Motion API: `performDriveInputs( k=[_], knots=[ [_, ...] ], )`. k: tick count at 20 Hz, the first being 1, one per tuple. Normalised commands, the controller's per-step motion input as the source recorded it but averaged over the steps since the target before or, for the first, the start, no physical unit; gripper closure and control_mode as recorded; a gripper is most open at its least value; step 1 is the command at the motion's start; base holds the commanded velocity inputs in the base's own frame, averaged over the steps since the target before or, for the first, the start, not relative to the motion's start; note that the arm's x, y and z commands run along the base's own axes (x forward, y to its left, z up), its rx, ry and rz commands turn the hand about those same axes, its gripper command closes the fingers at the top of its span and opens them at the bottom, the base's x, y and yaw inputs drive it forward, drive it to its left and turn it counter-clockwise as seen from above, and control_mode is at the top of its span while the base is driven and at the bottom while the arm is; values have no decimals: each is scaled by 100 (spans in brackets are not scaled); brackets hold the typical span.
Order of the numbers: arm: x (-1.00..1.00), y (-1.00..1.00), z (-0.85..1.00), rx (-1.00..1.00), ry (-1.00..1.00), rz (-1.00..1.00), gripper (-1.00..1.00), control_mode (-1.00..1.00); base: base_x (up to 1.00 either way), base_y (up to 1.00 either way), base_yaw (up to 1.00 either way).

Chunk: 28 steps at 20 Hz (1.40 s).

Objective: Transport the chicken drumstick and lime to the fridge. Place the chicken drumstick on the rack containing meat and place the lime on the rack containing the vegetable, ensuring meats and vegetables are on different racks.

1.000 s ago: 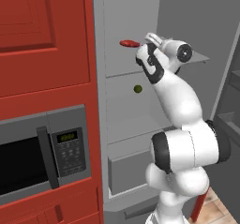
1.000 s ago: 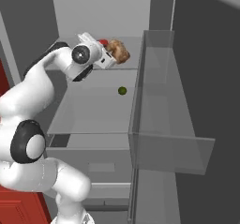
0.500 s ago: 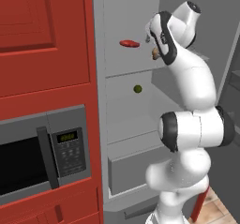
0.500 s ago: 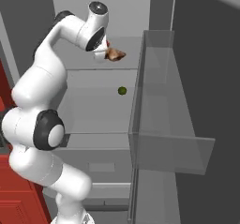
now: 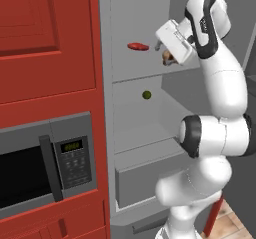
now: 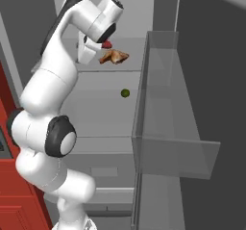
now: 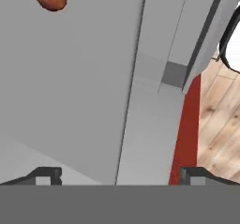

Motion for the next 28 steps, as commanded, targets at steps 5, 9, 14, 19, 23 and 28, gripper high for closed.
performDriveInputs(
  k=[5, 9, 14, 19, 23, 28],
  knots=[
    [-100, 78, -76, -10, -20, 0, -100, -100, 0, 0, 0],
    [-100, 88, -100, -27, -35, 0, -100, -100, 0, 0, 0],
    [-100, 24, -78, -19, -23, 1, -100, -100, 0, 0, 0],
    [-100, -22, 31, -3, -8, 11, -100, -100, 0, 0, 0],
    [-100, -23, 77, -9, 0, 18, -100, -100, 0, 0, 0],
    [-72, -22, 43, -37, -8, 21, -100, -100, 0, 0, 0]
  ],
)
